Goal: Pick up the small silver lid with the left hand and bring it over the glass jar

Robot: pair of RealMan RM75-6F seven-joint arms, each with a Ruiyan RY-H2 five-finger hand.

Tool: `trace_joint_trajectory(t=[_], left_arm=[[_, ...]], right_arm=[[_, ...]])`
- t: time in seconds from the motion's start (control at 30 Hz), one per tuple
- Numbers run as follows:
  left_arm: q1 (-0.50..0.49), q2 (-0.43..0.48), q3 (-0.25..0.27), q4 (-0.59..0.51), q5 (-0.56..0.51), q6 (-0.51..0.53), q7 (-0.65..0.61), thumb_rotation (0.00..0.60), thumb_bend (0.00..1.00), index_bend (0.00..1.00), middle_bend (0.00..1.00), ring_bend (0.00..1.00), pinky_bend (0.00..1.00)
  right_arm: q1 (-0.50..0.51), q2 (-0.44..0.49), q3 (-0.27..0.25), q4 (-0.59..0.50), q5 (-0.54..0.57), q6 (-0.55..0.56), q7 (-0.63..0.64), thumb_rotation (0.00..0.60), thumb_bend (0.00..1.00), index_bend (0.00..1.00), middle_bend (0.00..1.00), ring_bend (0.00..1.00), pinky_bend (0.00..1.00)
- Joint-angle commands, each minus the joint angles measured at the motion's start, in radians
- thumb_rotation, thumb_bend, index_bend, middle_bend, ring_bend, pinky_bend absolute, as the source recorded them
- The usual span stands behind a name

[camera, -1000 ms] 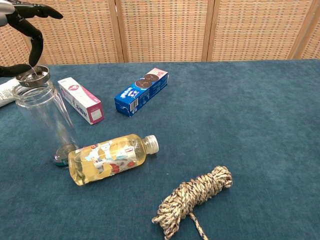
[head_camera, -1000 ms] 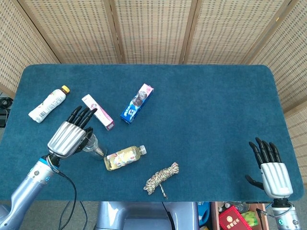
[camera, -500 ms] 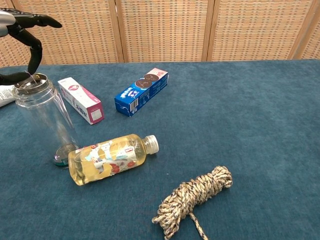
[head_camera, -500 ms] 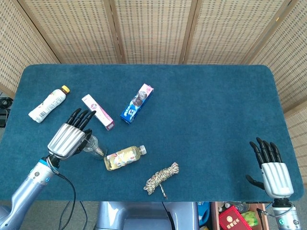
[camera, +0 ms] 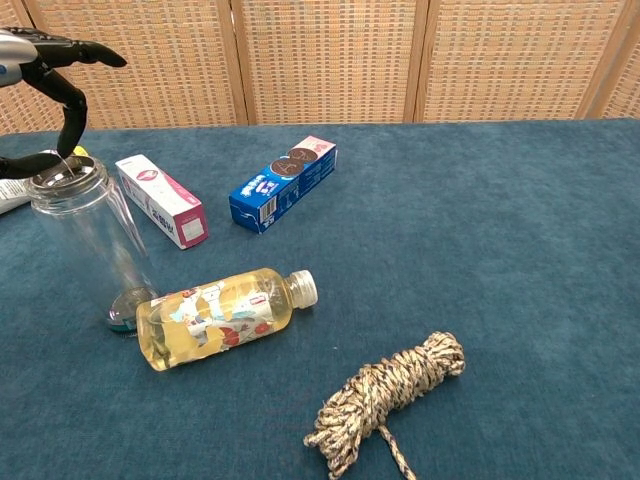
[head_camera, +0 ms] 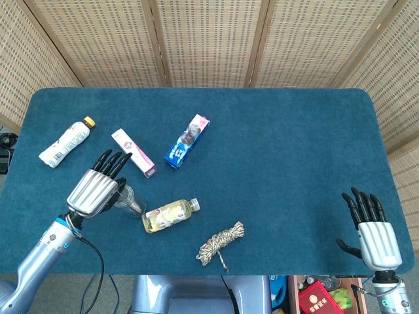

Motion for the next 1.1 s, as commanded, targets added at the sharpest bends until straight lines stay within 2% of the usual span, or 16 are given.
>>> trace_joint_trajectory(t=[0.03,0.23,0.57,0.7,0.8,0.87,0.93,1.1], left_arm=[[0.0,0.003,0.001,-0.001,-0.004,0.001,0.004,0.6,0.44,0.56,0.0,0.0,0.0],[-0.001,0.006,0.001,-0.003,-0.013,0.004,0.014,0.6,0.44,0.38,0.0,0.0,0.0],[0.0,0.009,-0.008,-0.013,-0.015,0.032,0.037,0.6,0.44,0.31,0.0,0.0,0.0],[0.009,0.018,-0.018,-0.023,-0.012,0.054,0.003,0.6,0.44,0.28,0.0,0.0,0.0],[0.026,0.028,-0.024,-0.038,0.005,0.085,-0.036,0.6,0.43,0.21,0.0,0.0,0.0],[0.045,0.038,-0.024,-0.051,0.023,0.116,-0.062,0.6,0.38,0.08,0.0,0.0,0.0],[0.08,0.039,-0.021,-0.063,0.051,0.178,-0.086,0.6,0.3,0.01,0.0,0.0,0.0],[0.174,-0.005,0.029,-0.028,0.14,0.317,-0.079,0.6,0.16,0.0,0.0,0.0,0.0]], right_arm=[[0.0,0.0,0.0,0.0,0.0,0.0,-0.001,0.6,0.0,0.03,0.0,0.0,0.0],[0.0,-0.001,0.0,0.0,0.001,-0.001,-0.003,0.6,0.0,0.03,0.0,0.0,0.0],[-0.002,0.001,0.002,-0.003,0.002,0.003,-0.002,0.6,0.0,0.03,0.0,0.0,0.0],[-0.003,0.003,0.003,-0.003,0.002,0.004,0.003,0.6,0.0,0.03,0.0,0.0,0.0],[-0.003,0.004,0.003,-0.001,0.002,0.005,0.004,0.6,0.0,0.03,0.0,0.0,0.0],[-0.003,0.003,0.003,-0.001,0.001,0.005,0.004,0.6,0.0,0.03,0.0,0.0,0.0],[-0.002,0.002,0.002,0.0,-0.001,0.004,0.002,0.6,0.0,0.03,0.0,0.0,0.0],[-0.002,0.0,-0.002,-0.001,-0.005,0.003,-0.009,0.6,0.0,0.03,0.0,0.0,0.0]])
